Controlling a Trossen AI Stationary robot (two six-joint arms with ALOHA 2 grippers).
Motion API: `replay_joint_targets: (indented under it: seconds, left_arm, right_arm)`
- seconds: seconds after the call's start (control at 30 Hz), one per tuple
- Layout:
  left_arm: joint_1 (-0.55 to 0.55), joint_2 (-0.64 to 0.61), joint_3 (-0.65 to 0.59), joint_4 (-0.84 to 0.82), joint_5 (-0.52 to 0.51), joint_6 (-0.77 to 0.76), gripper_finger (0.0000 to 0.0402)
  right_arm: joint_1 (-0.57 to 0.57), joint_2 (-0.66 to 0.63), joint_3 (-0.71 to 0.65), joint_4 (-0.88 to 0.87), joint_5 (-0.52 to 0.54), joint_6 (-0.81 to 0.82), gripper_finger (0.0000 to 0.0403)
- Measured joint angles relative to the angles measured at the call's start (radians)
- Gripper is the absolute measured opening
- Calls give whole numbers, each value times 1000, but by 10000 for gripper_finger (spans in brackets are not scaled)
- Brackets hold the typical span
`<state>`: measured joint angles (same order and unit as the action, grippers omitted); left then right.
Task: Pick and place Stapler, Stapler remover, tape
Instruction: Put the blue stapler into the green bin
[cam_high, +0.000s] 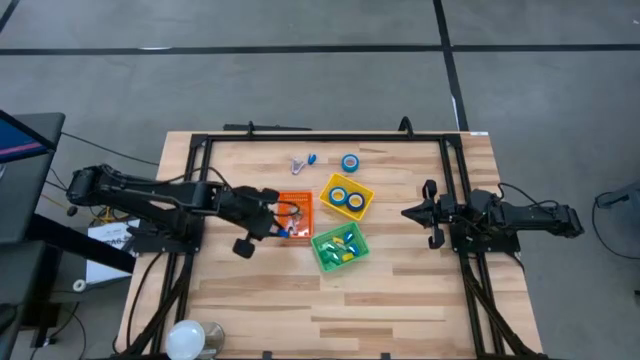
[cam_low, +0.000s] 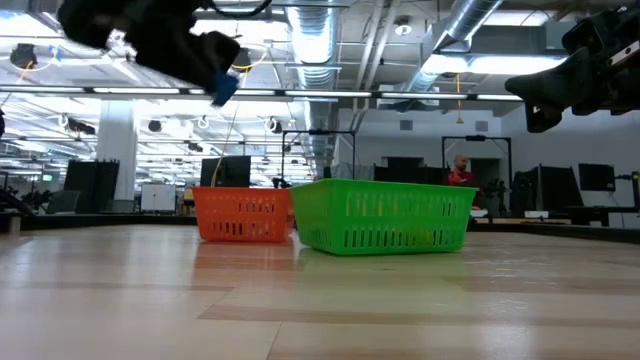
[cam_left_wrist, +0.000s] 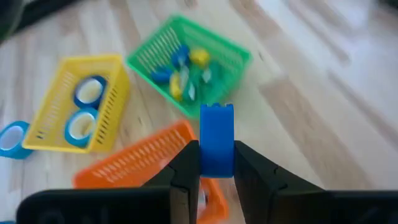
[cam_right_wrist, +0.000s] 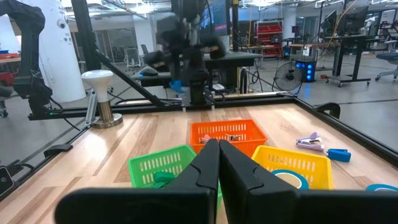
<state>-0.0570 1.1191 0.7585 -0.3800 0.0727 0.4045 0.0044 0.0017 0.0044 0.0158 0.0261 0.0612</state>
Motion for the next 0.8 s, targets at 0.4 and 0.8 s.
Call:
replay_joint_targets:
  seconds: [0.4, 0.8]
  left_arm:
    - [0, 0, 1, 95, -20, -103, 68]
    - [-2, 179, 155, 97, -23, -122, 69]
  right_arm:
    - [0, 0, 0, 0, 0, 0, 1]
    - [0, 0, 0, 0, 0, 0, 1]
